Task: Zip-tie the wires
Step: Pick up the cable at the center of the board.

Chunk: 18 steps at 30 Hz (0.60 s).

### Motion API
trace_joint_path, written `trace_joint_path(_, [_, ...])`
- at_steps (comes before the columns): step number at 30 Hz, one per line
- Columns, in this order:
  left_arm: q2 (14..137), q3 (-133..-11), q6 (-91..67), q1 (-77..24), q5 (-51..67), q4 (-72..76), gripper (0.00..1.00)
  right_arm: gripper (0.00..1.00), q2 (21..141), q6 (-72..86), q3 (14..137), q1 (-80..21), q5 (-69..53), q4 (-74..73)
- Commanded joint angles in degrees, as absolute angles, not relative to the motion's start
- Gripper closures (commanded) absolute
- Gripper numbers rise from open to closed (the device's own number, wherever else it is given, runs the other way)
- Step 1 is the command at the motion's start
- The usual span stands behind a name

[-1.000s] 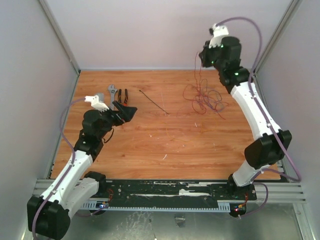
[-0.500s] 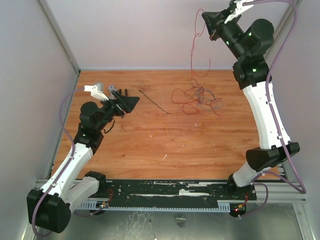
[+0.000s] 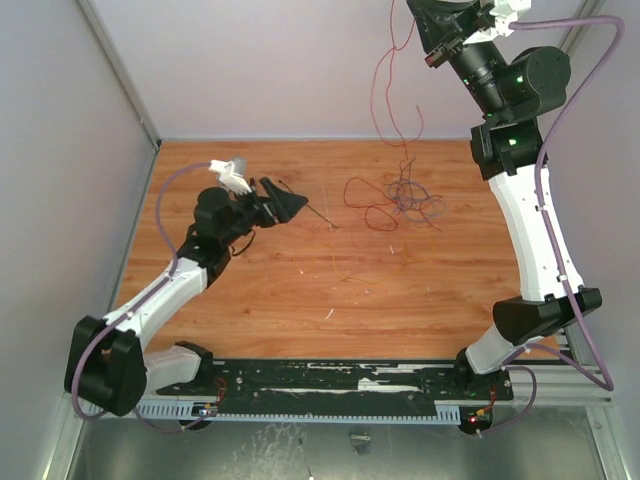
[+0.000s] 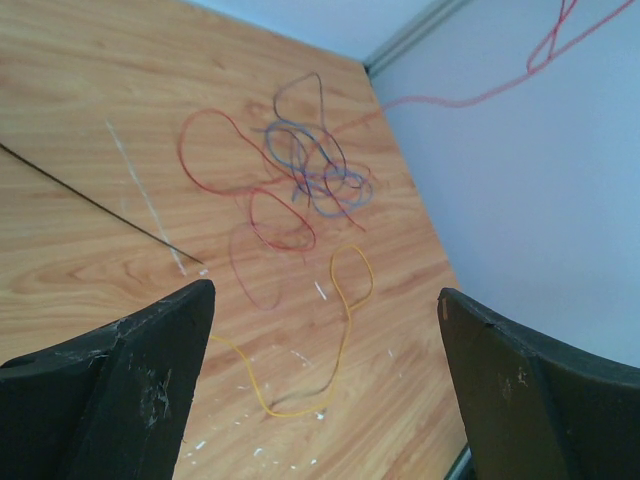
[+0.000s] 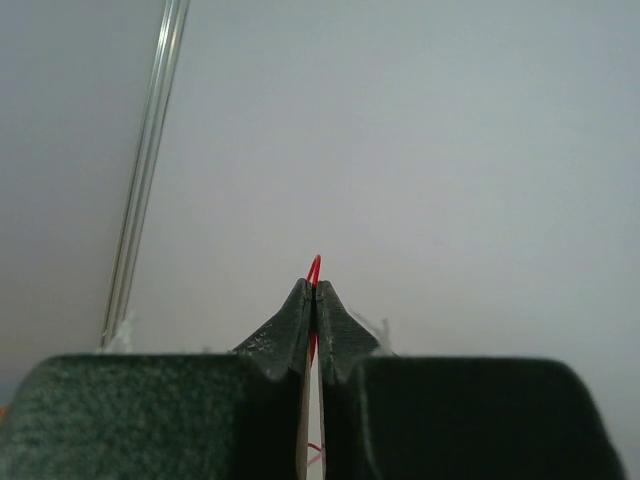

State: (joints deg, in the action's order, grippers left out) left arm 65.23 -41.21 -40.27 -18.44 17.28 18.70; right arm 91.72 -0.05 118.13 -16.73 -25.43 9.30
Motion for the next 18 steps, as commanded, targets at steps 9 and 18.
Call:
trace_joint_path(9, [82.32, -52.45, -33.97, -32.30, 8.82, 30.77, 0.02, 1.00, 87.37, -0.04, 117.20, -17.20, -26.94, 10.50])
trace_joint_path(18, [103.73, -69.85, -28.05, -36.09, 7.26, 31.86, 0.02, 1.00, 85.46, -0.15, 116.09, -17.13, -24.82, 9.46])
